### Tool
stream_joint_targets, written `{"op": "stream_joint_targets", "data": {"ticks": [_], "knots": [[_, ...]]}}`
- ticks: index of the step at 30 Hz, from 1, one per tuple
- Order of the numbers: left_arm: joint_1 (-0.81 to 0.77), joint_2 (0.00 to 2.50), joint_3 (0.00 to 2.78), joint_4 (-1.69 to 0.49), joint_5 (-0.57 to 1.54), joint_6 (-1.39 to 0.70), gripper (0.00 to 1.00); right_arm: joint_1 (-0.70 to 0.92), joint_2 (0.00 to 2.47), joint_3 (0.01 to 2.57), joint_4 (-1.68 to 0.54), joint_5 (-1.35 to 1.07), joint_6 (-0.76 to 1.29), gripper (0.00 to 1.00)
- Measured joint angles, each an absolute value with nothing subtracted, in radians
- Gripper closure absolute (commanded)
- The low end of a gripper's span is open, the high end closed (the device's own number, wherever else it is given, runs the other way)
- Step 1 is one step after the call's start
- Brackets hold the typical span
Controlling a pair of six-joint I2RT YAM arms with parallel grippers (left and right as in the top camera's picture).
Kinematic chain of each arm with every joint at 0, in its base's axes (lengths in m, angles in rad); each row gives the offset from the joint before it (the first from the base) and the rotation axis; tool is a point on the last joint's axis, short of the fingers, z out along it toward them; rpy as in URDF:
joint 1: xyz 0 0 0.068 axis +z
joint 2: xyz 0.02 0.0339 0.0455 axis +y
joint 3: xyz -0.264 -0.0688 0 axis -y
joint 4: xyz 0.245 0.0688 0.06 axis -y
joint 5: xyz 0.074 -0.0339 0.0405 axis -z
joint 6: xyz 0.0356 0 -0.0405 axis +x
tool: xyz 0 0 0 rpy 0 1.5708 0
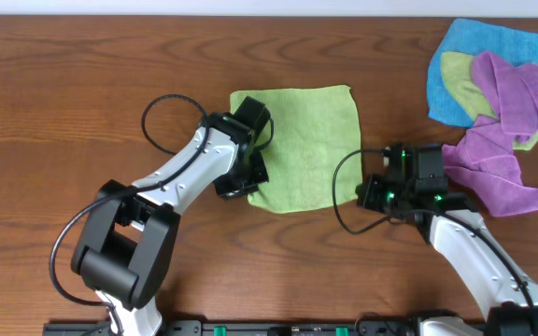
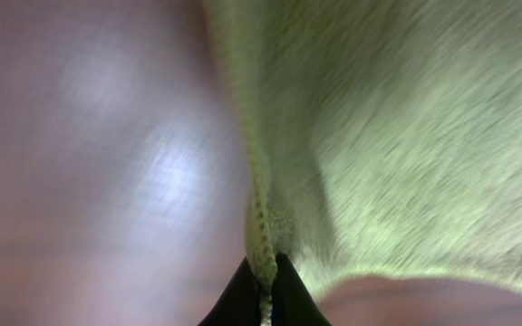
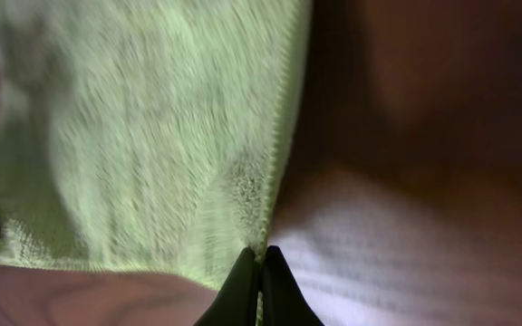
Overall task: Fold the cloth
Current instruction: 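Pinch the cloth's bottom left corner with the left gripper, then grasp the bottom right corner with the right gripper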
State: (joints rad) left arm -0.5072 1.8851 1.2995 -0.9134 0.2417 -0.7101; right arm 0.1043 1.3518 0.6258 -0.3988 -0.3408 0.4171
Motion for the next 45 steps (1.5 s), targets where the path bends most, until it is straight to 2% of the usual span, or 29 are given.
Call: {"op": "stream_joint_targets", "data": {"ticks": [13,21,27,45], "knots": [[-0.516,1.793,1.322,-1.076,0.231,-0.699,0.94,0.114,1.168,0.625,-0.632,-0.236,0.401,0.98],[-0.633,1.793,1.322,-1.115,0.221,-0.7,0.94,0.173,1.166,0.625,-0.703,-0.223,0.402,0.98],[-0.662,1.793,1.322,-1.137,0.199,-0.702,0.94,0.18,1.121,0.625,-0.778,-0.197,0.403,0.98],[-0.658,1.793,1.322,-1.08,0.135,-0.707,0.94,0.181,1.085,0.625,-0.68,-0.124,0.403,0.99]]}}
